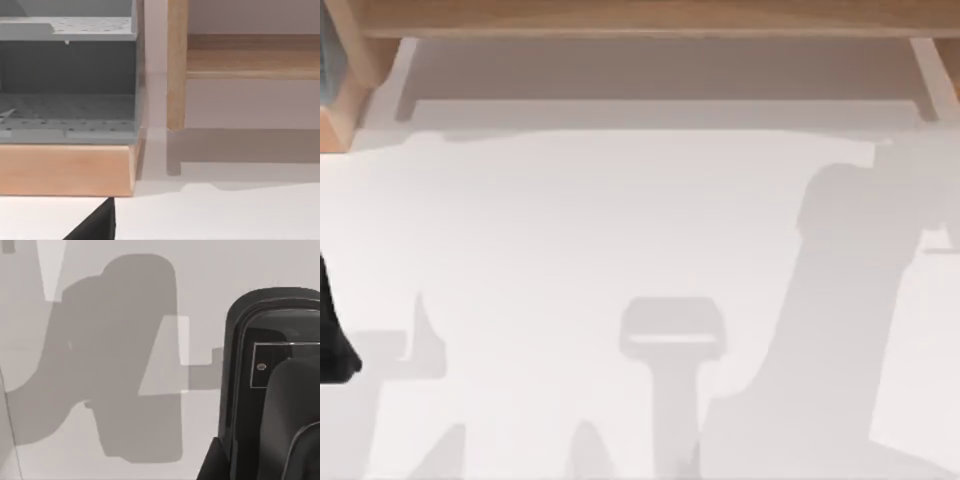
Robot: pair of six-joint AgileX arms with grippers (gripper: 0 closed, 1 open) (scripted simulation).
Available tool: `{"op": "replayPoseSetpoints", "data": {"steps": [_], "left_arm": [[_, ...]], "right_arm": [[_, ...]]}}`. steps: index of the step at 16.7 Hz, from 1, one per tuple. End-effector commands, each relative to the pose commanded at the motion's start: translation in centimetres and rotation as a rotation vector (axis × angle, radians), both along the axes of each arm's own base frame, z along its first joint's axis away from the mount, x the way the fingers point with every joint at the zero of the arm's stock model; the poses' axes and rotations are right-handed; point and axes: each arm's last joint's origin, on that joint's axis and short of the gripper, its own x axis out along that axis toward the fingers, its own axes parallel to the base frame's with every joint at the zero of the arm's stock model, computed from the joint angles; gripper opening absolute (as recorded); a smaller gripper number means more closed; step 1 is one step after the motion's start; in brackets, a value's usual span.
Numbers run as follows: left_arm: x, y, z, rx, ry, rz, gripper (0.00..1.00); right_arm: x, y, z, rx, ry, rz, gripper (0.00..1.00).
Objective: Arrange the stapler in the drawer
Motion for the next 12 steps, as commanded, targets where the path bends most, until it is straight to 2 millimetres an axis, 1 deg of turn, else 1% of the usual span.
{"op": "replayPoseSetpoints", "data": {"steps": [2,3,4,5,6,7,9,10,12], "left_arm": [[0.0,0.0,0.0,0.000,0.000,0.000,1.00],[0.0,0.0,0.0,0.000,0.000,0.000,1.00],[0.0,0.0,0.0,0.000,0.000,0.000,1.00],[0.0,0.0,0.0,0.000,0.000,0.000,1.00],[0.0,0.0,0.0,0.000,0.000,0.000,1.00],[0.0,0.0,0.0,0.000,0.000,0.000,1.00],[0.0,0.0,0.0,0.000,0.000,0.000,1.00],[0.0,0.0,0.0,0.000,0.000,0.000,1.00],[0.0,0.0,0.0,0.000,0.000,0.000,1.00]], "right_arm": [[-1.2,0.1,4.8,-0.039,-0.096,-0.052,0.00],[-1.8,0.1,6.6,-0.056,-0.135,-0.078,0.00],[-2.3,0.0,7.9,-0.069,-0.161,-0.100,0.00],[-2.6,-0.2,8.5,-0.079,-0.174,-0.117,0.00],[-2.7,-0.4,8.5,-0.086,-0.176,-0.126,0.00],[-2.5,-0.7,8.0,-0.089,-0.167,-0.127,0.00],[-1.8,-1.1,5.8,-0.079,-0.130,-0.106,0.00],[-1.2,-1.1,4.1,-0.064,-0.102,-0.083,0.00],[-0.1,-0.7,0.0,-0.023,-0.024,-0.024,0.00]]}}
